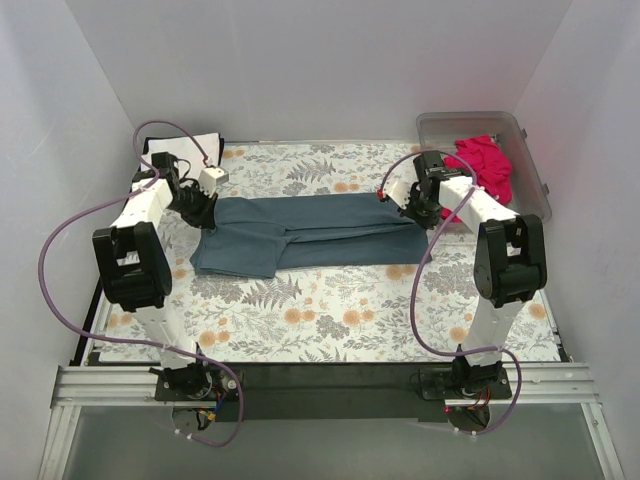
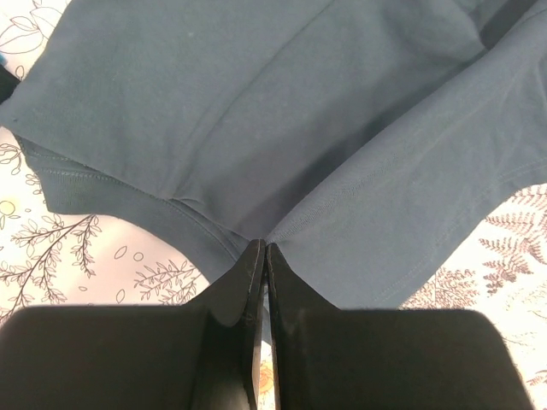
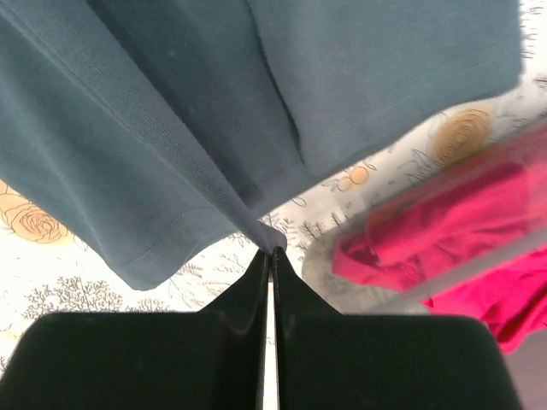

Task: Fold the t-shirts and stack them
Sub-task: Fold the tshirt

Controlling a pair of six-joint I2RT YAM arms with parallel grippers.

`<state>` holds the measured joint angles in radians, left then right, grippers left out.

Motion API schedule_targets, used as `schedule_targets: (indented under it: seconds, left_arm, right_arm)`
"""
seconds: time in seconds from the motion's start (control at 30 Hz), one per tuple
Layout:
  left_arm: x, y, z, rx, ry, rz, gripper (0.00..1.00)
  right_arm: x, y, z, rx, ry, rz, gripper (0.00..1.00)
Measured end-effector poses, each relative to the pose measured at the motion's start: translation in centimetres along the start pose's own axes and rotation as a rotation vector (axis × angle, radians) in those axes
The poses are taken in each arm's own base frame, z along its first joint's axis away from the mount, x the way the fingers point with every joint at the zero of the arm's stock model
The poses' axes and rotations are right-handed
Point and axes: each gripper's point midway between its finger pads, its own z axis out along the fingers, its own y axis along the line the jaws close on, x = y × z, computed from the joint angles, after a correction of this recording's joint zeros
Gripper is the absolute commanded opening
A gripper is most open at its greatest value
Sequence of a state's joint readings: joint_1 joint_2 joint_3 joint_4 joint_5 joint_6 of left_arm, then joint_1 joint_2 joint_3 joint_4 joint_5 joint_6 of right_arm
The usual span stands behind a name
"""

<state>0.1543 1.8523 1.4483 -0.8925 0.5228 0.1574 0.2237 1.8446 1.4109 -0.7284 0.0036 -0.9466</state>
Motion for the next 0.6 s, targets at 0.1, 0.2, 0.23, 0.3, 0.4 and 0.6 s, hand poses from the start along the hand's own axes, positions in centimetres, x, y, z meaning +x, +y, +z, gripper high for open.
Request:
schedule_targets:
  seconds: [0.1,0.2,0.23,0.3,0.4,0.6]
  left_arm:
    - [0.3,0.3,0.4,-0.002,0.007,-0.005,0.0]
    - [0.4,0.5,0.7,-0.005,0.01,-0.01,0.0]
    - [0.3,0.5,0.7,-0.008,0.01,-0.01,0.0]
    - [0.3,0.7,0.7,-0.013,0.007,-0.008,0.0]
    - [0.2,0.9,0.8,-0.018,0.004,-0.005,0.0]
    - [0.4,1.0,1.1,-0.016,0.01,-0.015,0.0]
  right_arm:
    - [0.3,0.3,0.9,-0.021,0.015,0.002,0.01]
    - [0.3,0.2,1.2,-0.025,0.019,0.002,0.01]
    - [0.2,0.1,1.2,-0.023,0.017,0.002,0.01]
    - [0.1,-0.1,1.3,-0.018,0.014,0.001,0.01]
    - [-0.1,-0.3,1.2,-0.013,0.011,0.001,0.01]
    - [-0.2,-0.5,1.8,-0.012,0.011,0.001,0.01]
